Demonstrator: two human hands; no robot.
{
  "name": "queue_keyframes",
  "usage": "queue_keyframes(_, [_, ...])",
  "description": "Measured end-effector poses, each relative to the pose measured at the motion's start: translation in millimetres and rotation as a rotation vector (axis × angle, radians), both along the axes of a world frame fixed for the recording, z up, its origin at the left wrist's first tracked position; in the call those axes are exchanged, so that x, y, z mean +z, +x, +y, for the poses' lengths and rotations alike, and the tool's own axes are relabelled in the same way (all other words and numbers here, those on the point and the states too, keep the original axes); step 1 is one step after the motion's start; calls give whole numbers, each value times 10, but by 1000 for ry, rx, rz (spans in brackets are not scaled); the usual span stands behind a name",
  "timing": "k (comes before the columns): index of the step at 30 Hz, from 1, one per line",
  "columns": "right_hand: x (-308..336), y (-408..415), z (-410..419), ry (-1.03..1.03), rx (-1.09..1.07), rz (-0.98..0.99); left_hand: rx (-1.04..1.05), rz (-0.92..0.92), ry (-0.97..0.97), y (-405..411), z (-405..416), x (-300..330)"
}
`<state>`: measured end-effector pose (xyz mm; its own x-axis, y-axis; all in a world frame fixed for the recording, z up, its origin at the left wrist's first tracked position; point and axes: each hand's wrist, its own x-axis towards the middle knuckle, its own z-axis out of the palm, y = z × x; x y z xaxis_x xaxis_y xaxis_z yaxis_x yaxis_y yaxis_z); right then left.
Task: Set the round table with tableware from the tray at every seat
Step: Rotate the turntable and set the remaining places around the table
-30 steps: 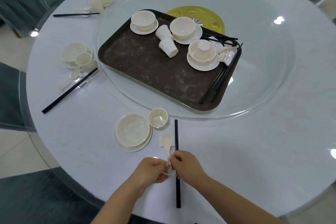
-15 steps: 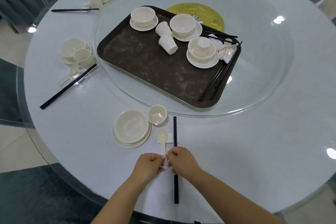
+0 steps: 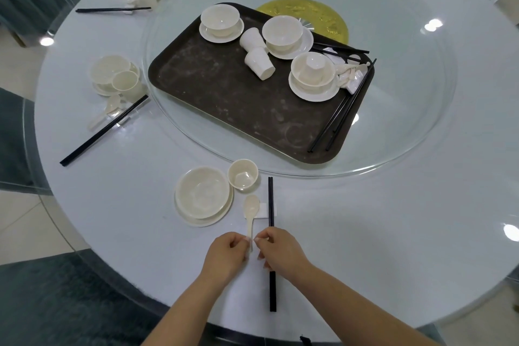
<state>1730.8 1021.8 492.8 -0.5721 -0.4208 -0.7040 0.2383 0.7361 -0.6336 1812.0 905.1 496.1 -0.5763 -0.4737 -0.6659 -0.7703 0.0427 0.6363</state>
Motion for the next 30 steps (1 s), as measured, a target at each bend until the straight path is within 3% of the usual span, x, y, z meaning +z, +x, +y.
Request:
queue_keyframes(7, [57, -96, 26, -74, -90, 9, -19, -26, -15, -1, 8, -15])
queue_keyframes(10, [91, -252, 41, -78, -150, 140, -14, -45, -45, 1, 10, 10])
queue_keyframes(13, [162, -477, 102, -65, -165, 400, 11, -38, -108, 23, -31, 63])
queue_keyframes(16, [226, -714, 172, -14, 32, 674, 101, -7, -121, 49, -111, 122])
queue_keyframes(23, [168, -1061, 365, 334, 599, 790, 167, 61, -157, 3, -183, 265])
queue_keyframes(30, [14, -1051, 711, 464, 735, 828, 148, 106, -175, -137, -26, 377])
